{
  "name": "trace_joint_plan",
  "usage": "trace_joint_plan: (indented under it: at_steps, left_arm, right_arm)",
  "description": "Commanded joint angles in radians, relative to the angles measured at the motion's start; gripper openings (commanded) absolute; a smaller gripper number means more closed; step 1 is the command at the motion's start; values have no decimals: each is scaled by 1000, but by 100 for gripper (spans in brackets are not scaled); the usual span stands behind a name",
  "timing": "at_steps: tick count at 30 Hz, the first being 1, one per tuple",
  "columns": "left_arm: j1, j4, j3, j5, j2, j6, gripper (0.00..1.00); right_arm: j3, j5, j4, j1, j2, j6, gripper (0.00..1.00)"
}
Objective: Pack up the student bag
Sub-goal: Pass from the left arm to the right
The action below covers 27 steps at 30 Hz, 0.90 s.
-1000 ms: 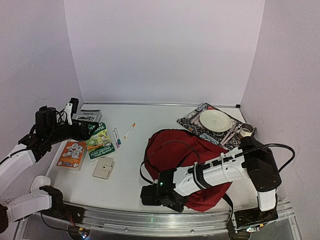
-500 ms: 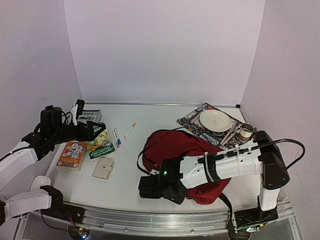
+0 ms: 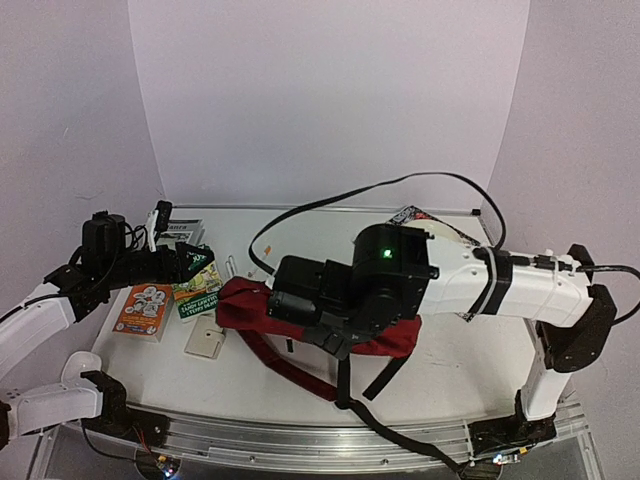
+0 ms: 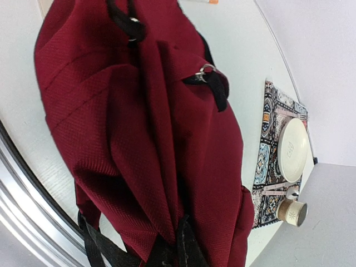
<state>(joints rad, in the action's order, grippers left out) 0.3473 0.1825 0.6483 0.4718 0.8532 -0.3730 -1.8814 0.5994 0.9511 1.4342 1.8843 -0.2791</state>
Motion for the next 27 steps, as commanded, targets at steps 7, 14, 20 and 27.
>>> trace_joint_plan:
  at_steps: [7, 14, 20, 27]
  left_arm:
    - [3, -6, 97, 14, -19, -3, 92]
    - [3, 126, 190, -93, -8, -97, 92]
    - [3, 164, 119, -66, -60, -279, 92]
    - [3, 90, -19, 63, -62, -447, 93]
  right_arm:
    - [-172, -84, -32, -75, -87, 9, 0]
    - [-37, -155, -115, -218, -169, -58, 0]
    - [19, -145, -168, -240, -192, -47, 0]
    - [46, -167, -232, -242, -186, -27, 0]
